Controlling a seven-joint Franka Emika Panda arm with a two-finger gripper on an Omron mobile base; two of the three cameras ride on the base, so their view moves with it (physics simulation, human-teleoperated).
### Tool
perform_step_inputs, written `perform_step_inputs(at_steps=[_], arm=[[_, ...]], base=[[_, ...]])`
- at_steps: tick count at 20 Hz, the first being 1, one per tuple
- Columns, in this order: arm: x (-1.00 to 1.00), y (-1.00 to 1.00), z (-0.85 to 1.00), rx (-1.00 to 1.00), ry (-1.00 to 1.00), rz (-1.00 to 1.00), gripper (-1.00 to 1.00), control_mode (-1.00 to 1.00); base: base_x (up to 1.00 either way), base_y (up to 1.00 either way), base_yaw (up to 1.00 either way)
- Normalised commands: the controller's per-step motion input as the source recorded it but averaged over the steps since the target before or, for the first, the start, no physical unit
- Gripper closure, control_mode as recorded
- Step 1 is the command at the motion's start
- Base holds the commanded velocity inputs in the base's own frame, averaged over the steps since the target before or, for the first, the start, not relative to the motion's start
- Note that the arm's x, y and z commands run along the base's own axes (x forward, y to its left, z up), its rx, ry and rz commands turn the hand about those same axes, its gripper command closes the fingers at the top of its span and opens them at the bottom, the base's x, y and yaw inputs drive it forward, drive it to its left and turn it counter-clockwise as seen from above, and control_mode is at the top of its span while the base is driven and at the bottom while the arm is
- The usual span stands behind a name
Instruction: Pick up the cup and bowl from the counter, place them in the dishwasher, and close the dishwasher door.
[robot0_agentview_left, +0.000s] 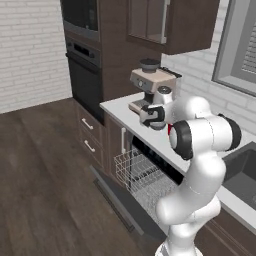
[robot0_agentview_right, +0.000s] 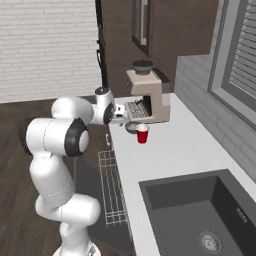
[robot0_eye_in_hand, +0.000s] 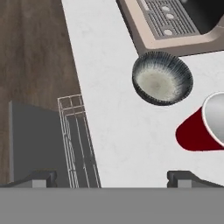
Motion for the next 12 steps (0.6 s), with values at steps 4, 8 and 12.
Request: perform_step_inputs(at_steps=[4, 8, 12], arm=[[0.48, -0.11, -0.18, 0.00, 0.01, 0.00, -1.00, -1.00], [0.47, -0.13, -0.30, 0.00, 0.00, 0.00, -1.00, -1.00], [0.44, -0.09, -0.41, 0.00, 0.00, 0.00, -1.00, -1.00]], base=[[0.00, 0.00, 0.00], [0.00, 0.00, 0.00], [0.00, 0.00, 0.00]])
